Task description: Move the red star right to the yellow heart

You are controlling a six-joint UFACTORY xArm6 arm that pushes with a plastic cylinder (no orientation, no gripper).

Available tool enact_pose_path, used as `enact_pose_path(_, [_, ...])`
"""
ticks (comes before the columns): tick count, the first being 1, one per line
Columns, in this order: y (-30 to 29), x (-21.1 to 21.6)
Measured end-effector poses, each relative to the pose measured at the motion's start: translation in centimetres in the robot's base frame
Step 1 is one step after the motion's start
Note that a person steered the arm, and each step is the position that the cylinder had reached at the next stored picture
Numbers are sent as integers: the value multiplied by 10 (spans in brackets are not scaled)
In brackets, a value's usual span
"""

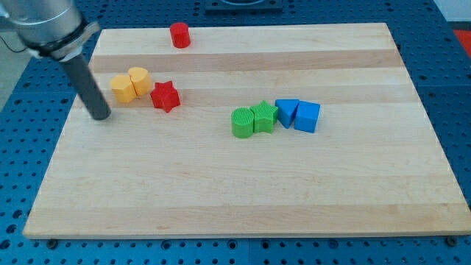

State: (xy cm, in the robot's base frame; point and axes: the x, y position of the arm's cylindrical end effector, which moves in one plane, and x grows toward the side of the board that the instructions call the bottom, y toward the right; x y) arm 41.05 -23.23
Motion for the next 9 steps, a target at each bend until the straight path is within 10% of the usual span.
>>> enact_pose_path(9, [83, -5])
